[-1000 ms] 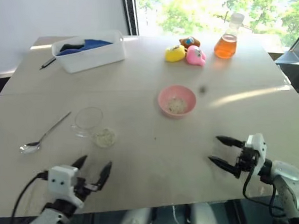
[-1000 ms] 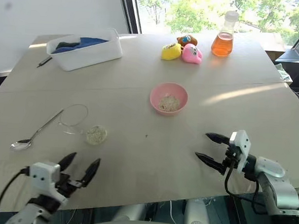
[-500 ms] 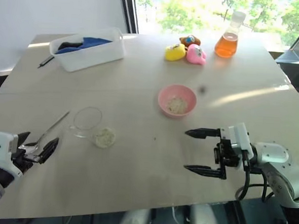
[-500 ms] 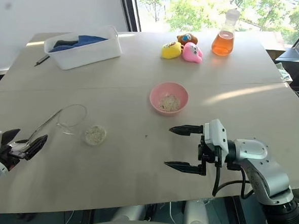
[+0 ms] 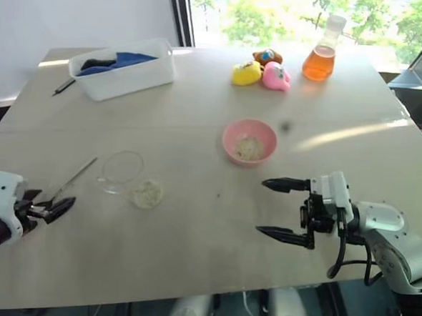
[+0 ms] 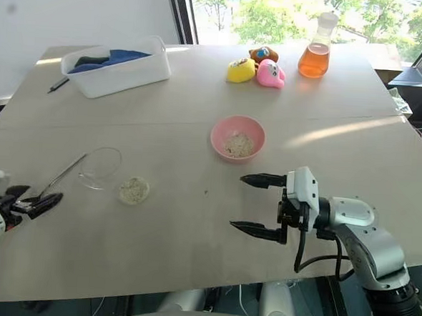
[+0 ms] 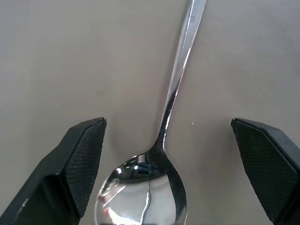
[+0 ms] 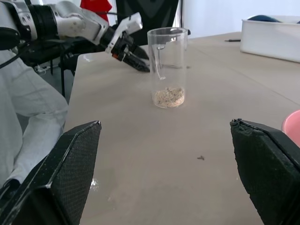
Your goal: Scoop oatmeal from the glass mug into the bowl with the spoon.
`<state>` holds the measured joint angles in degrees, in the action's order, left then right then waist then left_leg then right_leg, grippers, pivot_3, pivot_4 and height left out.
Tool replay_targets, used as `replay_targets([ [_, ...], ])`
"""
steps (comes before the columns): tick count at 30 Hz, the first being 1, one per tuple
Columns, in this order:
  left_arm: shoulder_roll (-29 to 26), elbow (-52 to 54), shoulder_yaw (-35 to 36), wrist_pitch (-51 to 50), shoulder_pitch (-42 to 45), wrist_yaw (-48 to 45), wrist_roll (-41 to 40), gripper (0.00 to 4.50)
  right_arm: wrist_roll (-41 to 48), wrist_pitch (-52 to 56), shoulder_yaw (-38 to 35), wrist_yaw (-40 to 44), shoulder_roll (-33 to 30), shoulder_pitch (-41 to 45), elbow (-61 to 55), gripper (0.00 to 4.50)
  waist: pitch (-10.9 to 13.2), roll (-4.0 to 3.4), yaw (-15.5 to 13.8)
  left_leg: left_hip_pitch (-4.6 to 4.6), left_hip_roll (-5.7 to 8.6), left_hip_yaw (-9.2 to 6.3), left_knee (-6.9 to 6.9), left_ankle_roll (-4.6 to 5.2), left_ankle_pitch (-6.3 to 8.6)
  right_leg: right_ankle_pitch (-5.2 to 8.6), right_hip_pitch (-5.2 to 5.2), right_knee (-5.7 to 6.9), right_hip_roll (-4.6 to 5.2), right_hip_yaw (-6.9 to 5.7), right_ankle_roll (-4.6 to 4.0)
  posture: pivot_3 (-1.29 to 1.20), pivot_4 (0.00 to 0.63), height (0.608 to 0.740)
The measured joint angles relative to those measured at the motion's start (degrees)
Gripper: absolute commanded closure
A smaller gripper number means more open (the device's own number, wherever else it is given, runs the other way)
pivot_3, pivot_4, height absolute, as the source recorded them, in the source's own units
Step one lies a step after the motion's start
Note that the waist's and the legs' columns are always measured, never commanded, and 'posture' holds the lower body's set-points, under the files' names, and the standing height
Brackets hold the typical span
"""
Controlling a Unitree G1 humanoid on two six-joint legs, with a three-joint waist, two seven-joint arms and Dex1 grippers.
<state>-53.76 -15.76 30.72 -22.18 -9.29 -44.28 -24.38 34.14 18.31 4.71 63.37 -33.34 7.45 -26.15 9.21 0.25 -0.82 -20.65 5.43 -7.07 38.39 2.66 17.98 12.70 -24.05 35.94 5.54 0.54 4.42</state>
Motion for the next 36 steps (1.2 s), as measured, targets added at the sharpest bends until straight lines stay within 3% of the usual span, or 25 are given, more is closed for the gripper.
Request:
replay_targets([
  [2,-1.5,-4.9,-1.9,2.1,3.2,-2.1,1.8,0.00,-0.3,-0.6,0.1,0.0,0.1,0.0,0.2,0.06,-0.1,-0.16,0.0,0.02,0.01,0.00,0.00,-0.01,-0.01,0.00,0.00,0.04,0.01,0.01,0.00,0.00,0.150,0.740],
  [5,-3.2,-11.6,-4.3,3.6,7.6,-5.2,3.2,0.77,-0.8,-1.2,0.1,-0.1,0.6,-0.2,0.4,0.00,-0.2,-0.33,0.1,0.08,0.00,0.00,0.00,-0.10,-0.06,0.00,-0.02,0.21,0.01,0.02,-0.01,0.00,0.150,0.740],
  [13,-5.1,-21.3,-7.7,9.2,10.7,-10.7,5.8,4.31,-1.3,-1.6,0.1,-0.1,0.8,-0.3,1.4,0.00,-0.4,-0.69,1.4,0.46,-0.05,0.28,-0.04,-0.20,-0.13,0.01,-0.06,0.76,0.02,0.40,-0.02,0.00,0.150,0.740],
  [21,-2.7,-23.4,-5.4,15.8,10.3,-5.9,6.2,4.42,-2.1,-2.9,0.1,0.2,1.1,0.0,2.7,0.00,-0.4,-0.73,1.8,0.56,-0.11,0.44,-0.06,-0.20,-0.13,0.01,-0.07,0.81,-0.03,0.56,-0.02,0.00,0.150,0.740],
  [25,-0.4,-21.9,-2.4,18.0,10.1,-1.7,6.0,4.42,-2.3,-3.8,0.5,1.4,1.1,0.5,4.6,0.00,-0.3,-0.20,1.5,0.53,-0.10,0.42,-0.05,-0.20,-0.13,0.01,-0.06,0.79,0.03,0.53,-0.02,0.00,0.150,0.740],
  [29,0.8,-13.7,0.8,17.6,10.5,1.1,4.0,4.42,-2.4,-4.2,1.1,1.7,1.3,2.0,5.8,0.00,-0.3,0.40,1.2,0.35,-0.08,0.29,0.02,-0.20,-0.13,0.01,-0.07,0.68,0.04,0.40,-0.02,0.00,0.150,0.740],
  [36,1.2,7.3,4.3,10.1,14.8,7.6,-0.1,4.42,-2.4,-4.8,1.0,2.5,1.3,4.4,7.7,0.00,-0.4,0.49,1.4,-0.15,-0.05,0.24,0.10,-0.21,-0.13,0.00,-0.51,0.65,0.07,0.37,-0.03,0.00,0.150,0.740],
])
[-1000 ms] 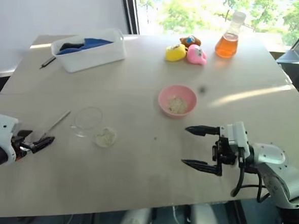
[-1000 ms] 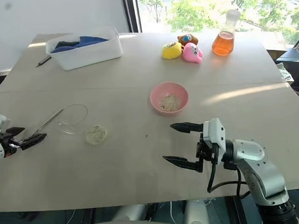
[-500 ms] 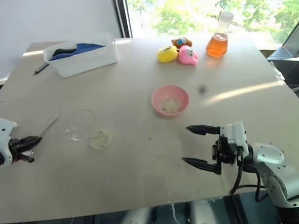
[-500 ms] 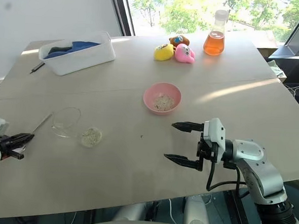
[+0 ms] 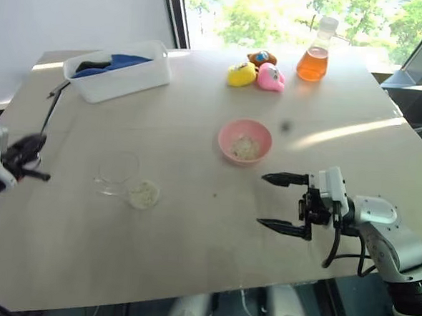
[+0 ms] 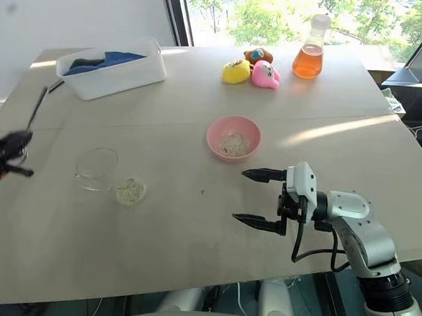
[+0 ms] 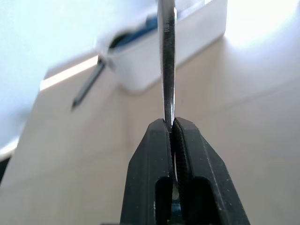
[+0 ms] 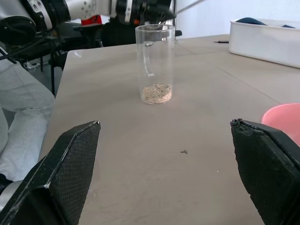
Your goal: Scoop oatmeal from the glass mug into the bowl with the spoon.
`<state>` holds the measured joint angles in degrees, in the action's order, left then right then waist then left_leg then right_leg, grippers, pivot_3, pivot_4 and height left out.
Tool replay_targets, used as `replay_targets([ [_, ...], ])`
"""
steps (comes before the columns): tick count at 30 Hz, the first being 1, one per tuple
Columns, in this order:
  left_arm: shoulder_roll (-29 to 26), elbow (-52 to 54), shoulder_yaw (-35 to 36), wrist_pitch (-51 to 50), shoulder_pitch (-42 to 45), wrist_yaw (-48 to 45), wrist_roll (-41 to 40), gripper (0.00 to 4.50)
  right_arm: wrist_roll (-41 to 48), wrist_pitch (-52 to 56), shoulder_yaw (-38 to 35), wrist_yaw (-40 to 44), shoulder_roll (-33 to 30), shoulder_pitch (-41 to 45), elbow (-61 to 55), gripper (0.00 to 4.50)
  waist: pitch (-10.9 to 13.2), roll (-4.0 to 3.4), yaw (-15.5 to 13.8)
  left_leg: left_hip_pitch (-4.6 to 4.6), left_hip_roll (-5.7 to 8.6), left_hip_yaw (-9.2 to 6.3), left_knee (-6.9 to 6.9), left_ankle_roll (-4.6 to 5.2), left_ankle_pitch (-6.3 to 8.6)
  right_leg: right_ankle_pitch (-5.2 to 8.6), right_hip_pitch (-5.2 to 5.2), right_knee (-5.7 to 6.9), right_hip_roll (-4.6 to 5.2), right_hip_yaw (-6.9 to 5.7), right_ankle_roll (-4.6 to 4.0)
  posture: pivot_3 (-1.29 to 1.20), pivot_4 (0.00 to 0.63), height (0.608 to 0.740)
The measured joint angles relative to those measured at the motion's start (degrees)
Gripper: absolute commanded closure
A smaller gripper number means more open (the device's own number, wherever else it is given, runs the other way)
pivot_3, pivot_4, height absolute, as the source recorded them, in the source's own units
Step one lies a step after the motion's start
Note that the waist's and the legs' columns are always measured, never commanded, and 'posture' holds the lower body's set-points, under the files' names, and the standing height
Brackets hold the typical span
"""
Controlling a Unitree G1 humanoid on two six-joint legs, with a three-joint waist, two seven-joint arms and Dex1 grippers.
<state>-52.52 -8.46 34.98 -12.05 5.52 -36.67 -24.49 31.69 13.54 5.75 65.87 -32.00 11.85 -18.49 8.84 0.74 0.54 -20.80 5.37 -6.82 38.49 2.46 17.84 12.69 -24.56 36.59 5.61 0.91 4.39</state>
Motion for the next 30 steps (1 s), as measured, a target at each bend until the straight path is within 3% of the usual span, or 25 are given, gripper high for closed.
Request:
replay_targets([
  [7,-0.5,14.6,-3.5,-8.3,12.8,5.1,-2.7,4.42,0.0,0.6,-0.7,-3.6,1.5,4.2,2.1,0.00,0.0,0.01,0.2,-0.07,0.02,0.04,0.01,-0.03,-0.02,0.00,-0.07,0.08,-0.05,0.03,0.00,0.00,0.150,0.740],
  [13,0.9,25.8,-12.9,-14.7,23.5,7.0,-5.5,4.42,2.0,7.4,-6.2,-17.9,7.7,13.9,3.8,0.00,0.0,-0.02,0.3,-0.08,0.04,0.08,0.06,-0.05,-0.04,0.00,-0.14,0.15,-0.11,0.10,0.00,0.00,0.150,0.740],
  [15,4.0,29.5,-16.3,-17.8,25.3,8.1,-7.4,4.42,2.7,11.4,-7.6,-22.9,8.2,16.7,3.8,0.00,0.0,-0.04,0.3,-0.10,0.04,0.08,0.06,-0.05,-0.05,0.00,-0.14,0.15,-0.12,0.10,0.00,0.00,0.150,0.740],
  [20,16.9,37.2,-31.5,-24.3,26.6,12.1,-9.4,4.42,12.6,26.8,-10.8,-36.0,13.2,26.4,3.5,0.00,0.0,-0.04,0.3,-0.25,0.06,0.05,0.23,-0.04,-0.05,0.00,-0.20,0.20,-0.13,0.10,-0.01,0.00,0.150,0.740],
  [25,18.2,40.2,-38.4,-25.6,26.7,12.2,-5.8,4.42,19.6,34.8,-15.8,-45.3,14.9,31.2,5.0,0.00,0.1,-0.09,0.6,-0.28,0.06,0.11,0.21,-0.05,-0.06,0.00,-0.29,0.23,-0.17,0.18,-0.01,0.00,0.150,0.740],
  [30,16.0,41.0,-43.0,-23.5,25.8,10.8,1.8,4.42,27.0,41.1,-18.9,-49.2,14.3,34.3,5.8,0.00,0.1,-0.13,0.6,-0.28,0.06,0.12,0.22,-0.04,-0.06,0.00,-0.29,0.24,-0.19,0.18,-0.01,0.00,0.150,0.740],
])
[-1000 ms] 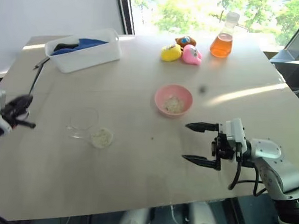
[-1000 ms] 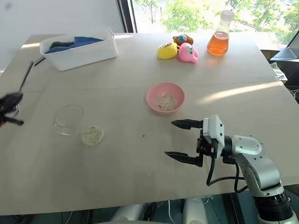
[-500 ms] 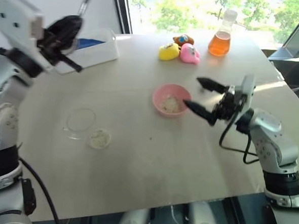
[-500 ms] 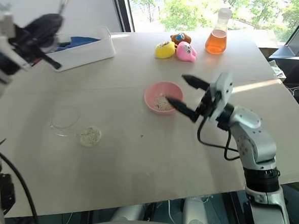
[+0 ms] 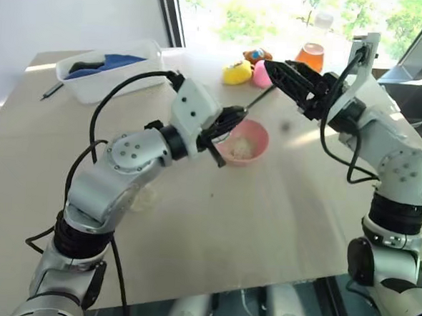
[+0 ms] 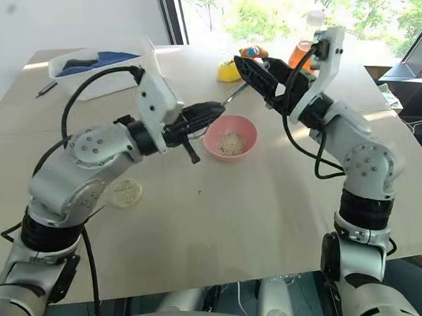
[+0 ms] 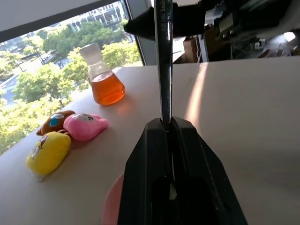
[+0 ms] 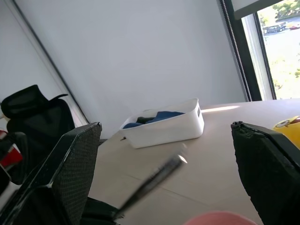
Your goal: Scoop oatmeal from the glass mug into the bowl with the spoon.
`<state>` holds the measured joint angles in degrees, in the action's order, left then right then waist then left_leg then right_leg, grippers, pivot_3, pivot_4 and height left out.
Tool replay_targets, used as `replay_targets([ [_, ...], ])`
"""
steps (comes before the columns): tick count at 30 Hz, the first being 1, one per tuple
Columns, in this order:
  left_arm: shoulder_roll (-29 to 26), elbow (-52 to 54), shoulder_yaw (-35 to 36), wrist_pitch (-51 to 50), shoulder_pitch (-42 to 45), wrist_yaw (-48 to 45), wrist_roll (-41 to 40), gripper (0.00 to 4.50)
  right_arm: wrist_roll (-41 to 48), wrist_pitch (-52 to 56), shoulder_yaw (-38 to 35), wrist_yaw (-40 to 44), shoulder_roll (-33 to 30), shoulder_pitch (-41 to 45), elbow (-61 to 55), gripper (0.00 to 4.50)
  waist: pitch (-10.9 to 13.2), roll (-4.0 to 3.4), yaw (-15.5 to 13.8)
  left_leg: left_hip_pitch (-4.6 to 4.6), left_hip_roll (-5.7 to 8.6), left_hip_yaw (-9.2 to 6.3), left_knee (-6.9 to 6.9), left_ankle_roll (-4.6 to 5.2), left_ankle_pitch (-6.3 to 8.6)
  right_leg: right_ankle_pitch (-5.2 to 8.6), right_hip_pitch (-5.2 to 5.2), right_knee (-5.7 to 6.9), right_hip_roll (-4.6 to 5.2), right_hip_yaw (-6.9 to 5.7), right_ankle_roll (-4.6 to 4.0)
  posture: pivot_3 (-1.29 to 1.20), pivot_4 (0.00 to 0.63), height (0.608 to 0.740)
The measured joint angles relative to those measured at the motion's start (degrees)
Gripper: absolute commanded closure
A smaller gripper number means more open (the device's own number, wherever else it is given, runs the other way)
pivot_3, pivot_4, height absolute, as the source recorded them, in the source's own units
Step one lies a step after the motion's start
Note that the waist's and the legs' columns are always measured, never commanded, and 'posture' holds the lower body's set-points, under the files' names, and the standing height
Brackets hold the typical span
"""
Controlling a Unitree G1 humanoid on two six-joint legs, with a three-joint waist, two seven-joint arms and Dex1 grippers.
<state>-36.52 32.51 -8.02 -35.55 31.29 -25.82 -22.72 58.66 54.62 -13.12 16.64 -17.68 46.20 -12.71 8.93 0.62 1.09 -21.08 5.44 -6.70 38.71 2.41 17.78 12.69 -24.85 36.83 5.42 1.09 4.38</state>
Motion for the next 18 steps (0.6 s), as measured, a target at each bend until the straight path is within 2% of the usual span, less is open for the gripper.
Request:
replay_targets([
  [6,0.0,-0.8,-1.6,3.5,-0.2,-1.5,6.0,4.42,5.7,5.2,-0.3,-1.6,-1.1,0.0,0.1,0.00,0.0,-0.02,-0.2,-0.04,0.03,-0.01,0.01,0.01,0.00,0.00,0.00,-0.01,0.03,-0.02,0.00,0.00,0.150,0.740],
  [13,2.3,-2.3,-1.6,5.1,-0.2,-2.8,8.7,4.42,7.6,6.4,-0.2,-2.6,-1.6,-0.2,0.1,0.00,0.0,-0.02,-0.2,-0.06,0.03,-0.01,0.03,0.01,0.00,0.00,-0.01,-0.01,0.03,-0.02,0.00,0.00,0.150,0.740],
  [14,2.4,-2.3,-1.6,5.2,-0.2,-3.1,9.0,4.50,8.1,6.4,-0.2,-2.7,-1.6,-0.2,0.0,0.54,0.0,-0.02,-0.2,-0.06,0.03,-0.01,0.03,0.01,0.00,0.00,-0.01,-0.01,0.03,-0.02,0.00,0.00,0.150,0.740],
  [15,2.5,-2.4,-1.6,5.4,-0.2,-3.3,9.1,4.50,8.4,6.5,-0.2,-2.8,-1.7,-0.2,0.0,0.83,0.0,-0.02,-0.2,-0.06,0.03,-0.01,0.03,0.01,0.00,0.00,-0.01,-0.01,0.03,-0.01,0.00,0.00,0.150,0.740],
  [18,2.6,-2.5,-1.5,6.3,-0.3,-4.5,9.6,4.50,8.9,6.6,-0.2,-3.0,-2.2,-0.2,0.0,2.25,0.0,-0.02,-0.2,-0.08,0.03,-0.01,0.05,0.01,0.00,0.00,-0.01,-0.01,0.04,-0.02,0.00,0.00,0.150,0.740],
])
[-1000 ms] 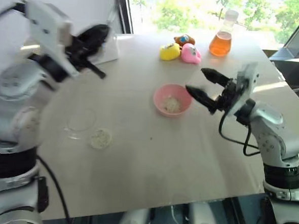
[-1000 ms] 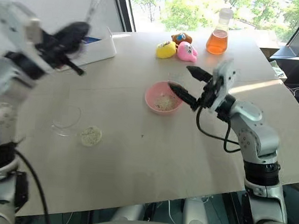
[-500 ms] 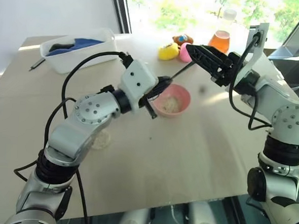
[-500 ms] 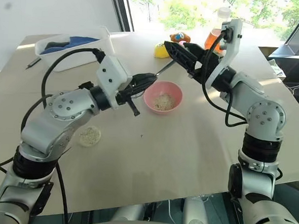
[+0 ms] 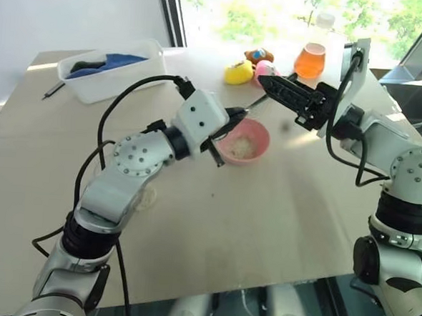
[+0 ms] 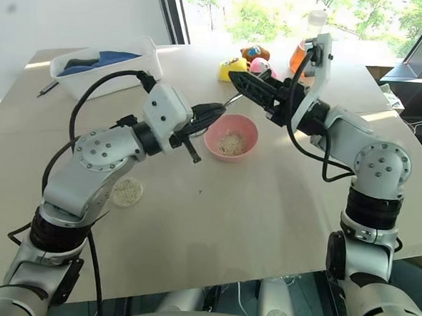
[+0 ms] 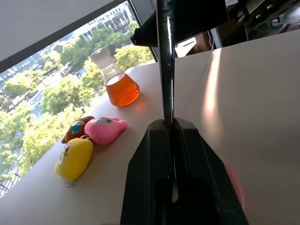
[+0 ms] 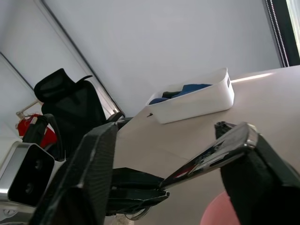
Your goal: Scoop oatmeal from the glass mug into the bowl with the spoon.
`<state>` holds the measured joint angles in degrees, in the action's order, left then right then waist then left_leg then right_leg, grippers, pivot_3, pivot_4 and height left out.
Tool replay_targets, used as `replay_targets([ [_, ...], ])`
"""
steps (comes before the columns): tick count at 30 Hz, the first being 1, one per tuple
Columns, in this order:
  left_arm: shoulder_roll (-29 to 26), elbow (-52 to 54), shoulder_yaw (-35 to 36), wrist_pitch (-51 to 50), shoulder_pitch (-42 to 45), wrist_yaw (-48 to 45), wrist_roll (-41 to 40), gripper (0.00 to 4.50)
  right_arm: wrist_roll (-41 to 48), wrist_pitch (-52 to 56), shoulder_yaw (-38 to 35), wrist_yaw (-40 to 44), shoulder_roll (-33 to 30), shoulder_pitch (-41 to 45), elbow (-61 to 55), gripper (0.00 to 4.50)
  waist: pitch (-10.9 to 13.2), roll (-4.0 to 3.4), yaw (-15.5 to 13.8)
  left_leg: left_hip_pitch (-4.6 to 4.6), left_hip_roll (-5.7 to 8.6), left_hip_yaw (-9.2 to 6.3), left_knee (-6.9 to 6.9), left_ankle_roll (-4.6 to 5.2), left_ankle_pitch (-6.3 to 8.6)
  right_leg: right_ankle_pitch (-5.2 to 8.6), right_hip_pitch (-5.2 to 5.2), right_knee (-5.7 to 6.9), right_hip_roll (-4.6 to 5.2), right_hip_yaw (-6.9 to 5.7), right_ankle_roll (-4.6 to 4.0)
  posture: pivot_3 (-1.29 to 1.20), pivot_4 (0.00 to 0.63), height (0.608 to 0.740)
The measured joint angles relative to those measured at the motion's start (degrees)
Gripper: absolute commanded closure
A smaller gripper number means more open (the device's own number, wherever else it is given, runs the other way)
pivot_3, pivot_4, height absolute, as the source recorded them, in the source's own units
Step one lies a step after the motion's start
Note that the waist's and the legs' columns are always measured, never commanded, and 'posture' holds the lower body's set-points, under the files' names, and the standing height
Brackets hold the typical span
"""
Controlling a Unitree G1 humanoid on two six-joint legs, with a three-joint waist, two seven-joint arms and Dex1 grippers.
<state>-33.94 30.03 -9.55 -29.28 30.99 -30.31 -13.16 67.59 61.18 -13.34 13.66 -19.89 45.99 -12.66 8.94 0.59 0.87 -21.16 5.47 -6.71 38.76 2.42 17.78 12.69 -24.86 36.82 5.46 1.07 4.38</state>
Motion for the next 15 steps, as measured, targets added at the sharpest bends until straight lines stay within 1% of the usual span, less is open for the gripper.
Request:
replay_targets([
  [2,-0.1,-0.4,0.1,0.6,-0.3,-0.6,0.2,4.50,0.2,0.0,0.0,-0.1,-0.4,-0.1,0.0,3.26,0.0,0.00,0.0,0.00,0.00,0.00,0.00,0.00,0.00,0.00,0.00,0.00,0.00,0.00,0.00,0.00,0.150,0.740],
  [3,-0.1,-0.6,0.1,0.9,-0.4,-0.8,0.4,4.50,0.2,0.1,0.0,-0.1,-0.5,-0.2,0.0,3.65,0.0,0.00,0.0,0.00,0.00,0.00,0.00,0.00,0.00,0.00,0.00,0.00,0.00,0.00,0.00,0.00,0.150,0.740],
  [4,-0.1,-0.8,0.1,1.2,-0.4,-1.1,0.6,4.50,0.4,0.1,0.0,-0.1,-0.5,-0.3,0.0,4.22,0.0,0.00,0.0,0.00,0.00,0.00,0.00,0.00,0.00,0.00,0.00,0.00,0.00,0.00,0.00,0.00,0.150,0.740],
  [5,-0.1,-1.1,0.1,1.4,-0.4,-1.3,0.7,4.50,0.8,0.2,0.0,-0.1,-0.5,-0.4,0.1,4.48,0.0,0.00,0.0,0.00,0.00,0.00,0.00,0.00,0.00,0.00,0.00,0.00,0.00,0.00,0.00,0.00,0.150,0.740],
  [15,0.8,-2.0,0.4,2.4,-0.8,-2.3,1.3,4.50,2.1,0.3,0.5,-0.8,-1.2,-0.6,-0.4,4.48,0.0,-0.01,0.0,-0.05,0.01,-0.03,0.09,0.00,0.00,0.00,-0.01,0.02,0.01,-0.03,0.00,0.00,0.150,0.740],
])
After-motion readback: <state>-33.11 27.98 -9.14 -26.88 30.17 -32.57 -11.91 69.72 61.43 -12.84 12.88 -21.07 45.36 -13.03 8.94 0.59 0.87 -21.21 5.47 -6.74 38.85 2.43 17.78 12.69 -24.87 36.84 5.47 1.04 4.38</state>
